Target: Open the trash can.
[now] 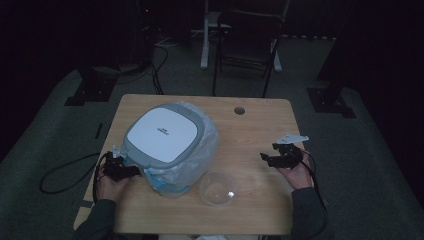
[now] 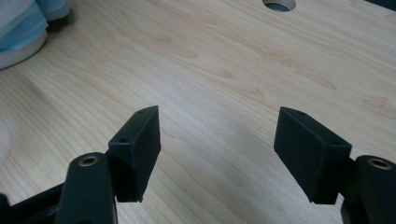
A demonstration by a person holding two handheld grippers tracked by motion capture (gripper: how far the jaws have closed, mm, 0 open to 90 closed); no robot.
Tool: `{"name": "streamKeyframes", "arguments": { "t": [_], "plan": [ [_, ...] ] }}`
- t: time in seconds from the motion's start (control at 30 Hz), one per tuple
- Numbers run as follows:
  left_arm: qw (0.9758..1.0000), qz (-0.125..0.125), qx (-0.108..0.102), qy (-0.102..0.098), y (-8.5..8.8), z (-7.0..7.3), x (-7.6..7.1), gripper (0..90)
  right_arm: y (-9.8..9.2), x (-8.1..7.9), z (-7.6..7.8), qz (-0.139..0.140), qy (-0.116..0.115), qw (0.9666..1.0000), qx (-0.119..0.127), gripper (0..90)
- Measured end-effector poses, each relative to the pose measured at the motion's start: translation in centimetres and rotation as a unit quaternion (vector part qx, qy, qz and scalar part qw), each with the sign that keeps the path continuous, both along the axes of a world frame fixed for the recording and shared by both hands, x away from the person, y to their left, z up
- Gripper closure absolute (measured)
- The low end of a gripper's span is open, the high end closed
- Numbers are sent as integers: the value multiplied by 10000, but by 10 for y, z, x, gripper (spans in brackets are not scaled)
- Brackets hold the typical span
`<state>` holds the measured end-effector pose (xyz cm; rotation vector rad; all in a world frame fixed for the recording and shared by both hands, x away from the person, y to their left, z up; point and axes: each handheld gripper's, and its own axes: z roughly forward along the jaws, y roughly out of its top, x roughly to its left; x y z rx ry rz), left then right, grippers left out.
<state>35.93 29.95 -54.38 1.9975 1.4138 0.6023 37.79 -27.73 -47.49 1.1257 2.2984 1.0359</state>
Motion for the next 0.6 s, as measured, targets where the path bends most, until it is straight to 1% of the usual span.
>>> {"name": "streamKeyframes", "arguments": {
  "t": [0.2, 0.27, 0.33, 0.37, 0.5, 0.6],
  "plan": [
    [10000, 0, 2, 1, 0, 0, 0, 163, 0, 0, 7, -42, -56, 10000, 6, 307],
    [10000, 1, -2, -1, 0, 0, 0, 163, 3, -1, 13, -15, -113, 9999, -5, 307],
    [10000, 1, -2, 0, 0, 0, 0, 163, 4, -1, 15, -18, -119, 9999, -25, 307],
    [10000, 1, -1, 1, 0, 0, 0, 163, 7, -1, 18, 5, -172, 9998, -55, 307],
    [10000, 1, 0, 1, 0, 0, 0, 163, 10, 1, 21, 13, -194, 9998, -88, 303],
    [10000, 5, 0, 0, 0, 0, 0, 164, 12, 3, 24, 9, -229, 9997, -61, 303]
  ]
}}
